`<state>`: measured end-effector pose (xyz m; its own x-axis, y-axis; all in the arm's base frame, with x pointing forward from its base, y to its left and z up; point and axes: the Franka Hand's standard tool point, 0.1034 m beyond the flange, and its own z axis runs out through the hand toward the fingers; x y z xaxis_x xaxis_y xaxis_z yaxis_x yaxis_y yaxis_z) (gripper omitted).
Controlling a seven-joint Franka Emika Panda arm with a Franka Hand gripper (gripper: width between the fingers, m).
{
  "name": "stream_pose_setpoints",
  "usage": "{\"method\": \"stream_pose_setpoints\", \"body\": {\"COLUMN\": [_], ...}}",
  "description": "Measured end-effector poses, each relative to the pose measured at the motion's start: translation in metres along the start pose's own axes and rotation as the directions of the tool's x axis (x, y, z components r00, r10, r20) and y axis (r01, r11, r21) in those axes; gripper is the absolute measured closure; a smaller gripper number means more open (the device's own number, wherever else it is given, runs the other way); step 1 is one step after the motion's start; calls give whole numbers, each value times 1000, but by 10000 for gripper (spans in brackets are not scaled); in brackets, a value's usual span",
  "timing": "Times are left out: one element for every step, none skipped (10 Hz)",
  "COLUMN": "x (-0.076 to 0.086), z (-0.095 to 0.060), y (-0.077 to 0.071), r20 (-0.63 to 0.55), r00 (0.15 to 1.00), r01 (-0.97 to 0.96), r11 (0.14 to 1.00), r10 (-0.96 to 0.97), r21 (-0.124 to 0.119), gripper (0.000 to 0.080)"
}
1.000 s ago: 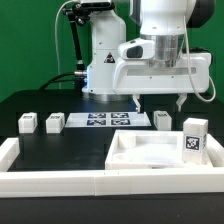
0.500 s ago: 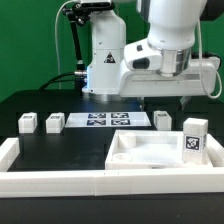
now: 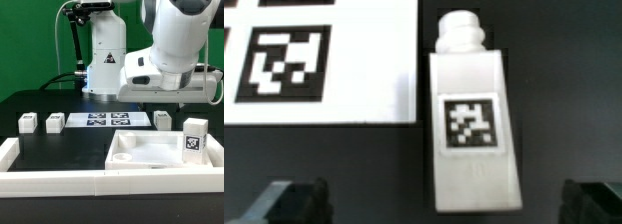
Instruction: Assemble square table
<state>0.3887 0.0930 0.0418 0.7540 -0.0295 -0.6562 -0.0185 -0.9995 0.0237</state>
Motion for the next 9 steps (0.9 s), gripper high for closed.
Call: {"method": "stream_pose_setpoints", "body": {"x": [2, -3, -1, -2, -3, -5, -4, -4, -4], "z": [3, 7, 8, 6, 3, 1, 1, 2, 2], "y": [0, -1, -3, -8, -10, -9, -8, -7, -7], "r20": [36, 104, 109, 99, 90, 87, 89, 89, 89], "r00": [999, 995, 994, 995, 994, 994, 994, 994, 994], "r01": [-2, -1, 6, 33, 66, 72, 65, 64, 63], "r11": [1000, 1000, 1000, 999, 998, 997, 998, 998, 998], "r10": [2, 2, -5, -32, -65, -72, -65, -64, -63], "r21": [-5, -11, -10, -7, -2, 2, 1, 1, 2], "gripper": [150, 150, 150, 150, 150, 150, 150, 150, 150]}}
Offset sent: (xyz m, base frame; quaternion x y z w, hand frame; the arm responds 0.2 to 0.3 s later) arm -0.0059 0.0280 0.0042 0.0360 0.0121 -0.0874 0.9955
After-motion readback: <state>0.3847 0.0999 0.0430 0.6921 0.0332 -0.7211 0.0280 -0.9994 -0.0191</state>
